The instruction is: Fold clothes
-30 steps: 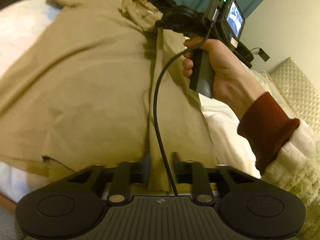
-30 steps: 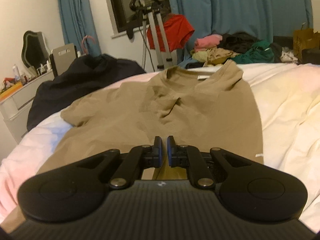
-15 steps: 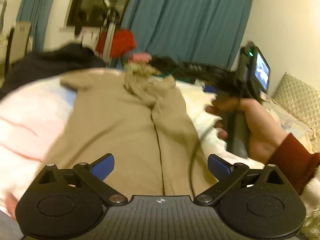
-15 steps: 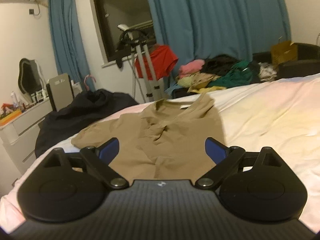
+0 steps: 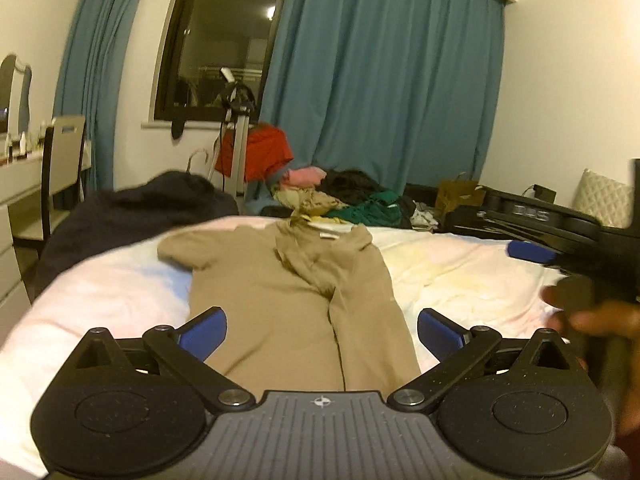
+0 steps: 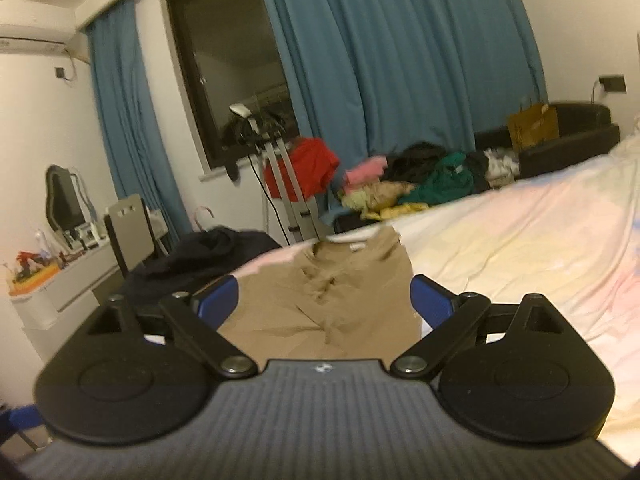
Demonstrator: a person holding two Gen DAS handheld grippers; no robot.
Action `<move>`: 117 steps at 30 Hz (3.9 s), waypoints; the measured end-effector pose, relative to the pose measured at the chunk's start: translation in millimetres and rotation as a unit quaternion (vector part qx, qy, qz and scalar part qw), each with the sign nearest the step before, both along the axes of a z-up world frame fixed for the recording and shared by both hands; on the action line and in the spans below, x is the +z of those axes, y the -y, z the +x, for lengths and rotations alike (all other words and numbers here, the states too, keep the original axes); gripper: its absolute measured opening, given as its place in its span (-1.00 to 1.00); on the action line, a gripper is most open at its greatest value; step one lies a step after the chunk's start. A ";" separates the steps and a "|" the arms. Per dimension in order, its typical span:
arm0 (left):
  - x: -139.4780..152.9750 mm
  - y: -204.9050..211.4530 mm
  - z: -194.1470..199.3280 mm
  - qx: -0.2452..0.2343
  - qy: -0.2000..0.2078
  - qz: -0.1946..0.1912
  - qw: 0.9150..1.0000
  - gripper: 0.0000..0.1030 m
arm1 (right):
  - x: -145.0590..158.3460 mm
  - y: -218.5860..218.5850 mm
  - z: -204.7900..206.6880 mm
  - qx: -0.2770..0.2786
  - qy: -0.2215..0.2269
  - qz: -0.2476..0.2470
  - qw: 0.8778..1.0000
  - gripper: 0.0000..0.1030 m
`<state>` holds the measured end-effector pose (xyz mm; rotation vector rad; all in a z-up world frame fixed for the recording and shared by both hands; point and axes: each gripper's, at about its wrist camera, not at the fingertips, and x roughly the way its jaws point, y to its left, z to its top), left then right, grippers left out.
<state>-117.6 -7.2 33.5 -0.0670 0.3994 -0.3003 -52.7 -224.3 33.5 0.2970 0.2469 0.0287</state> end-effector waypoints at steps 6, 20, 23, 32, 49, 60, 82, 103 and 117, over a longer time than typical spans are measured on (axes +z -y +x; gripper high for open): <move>27.8 -0.4 9.4 0.012 -0.009 -0.019 1.000 0.99 | 21.9 -11.1 -26.2 -0.003 0.025 -0.014 1.000 0.83; 43.2 -20.4 80.9 0.002 -0.065 -0.043 0.997 0.99 | -25.5 -3.8 -25.3 0.011 0.021 -0.042 0.999 0.83; 19.1 -42.8 133.9 0.017 -0.123 -0.091 0.988 0.99 | -45.0 3.3 -15.1 0.005 -0.010 -0.033 0.999 0.83; -84.4 -129.8 303.4 0.135 -0.248 -0.289 0.915 0.99 | -81.2 7.9 20.9 0.006 -0.057 -0.005 0.998 0.83; -164.7 -159.9 482.9 0.193 -0.150 -0.256 0.935 0.68 | -146.2 22.4 120.0 -0.034 -0.127 0.012 0.991 0.83; -103.4 -104.8 481.6 0.186 -0.097 -0.071 0.975 -0.94 | -148.5 25.7 125.7 -0.034 -0.126 0.037 0.991 0.83; -76.9 201.8 419.8 -0.019 -0.063 0.115 0.991 -0.18 | -154.0 58.0 115.3 -0.053 -0.110 0.109 0.987 0.83; -16.6 -12.8 133.3 0.029 -0.014 0.047 0.998 0.86 | -128.2 1.5 69.8 0.095 -0.096 0.101 0.986 0.82; -25.4 -136.9 139.1 0.106 -0.048 -0.068 0.991 0.86 | -140.7 -167.2 52.7 0.310 -0.220 0.093 0.920 0.21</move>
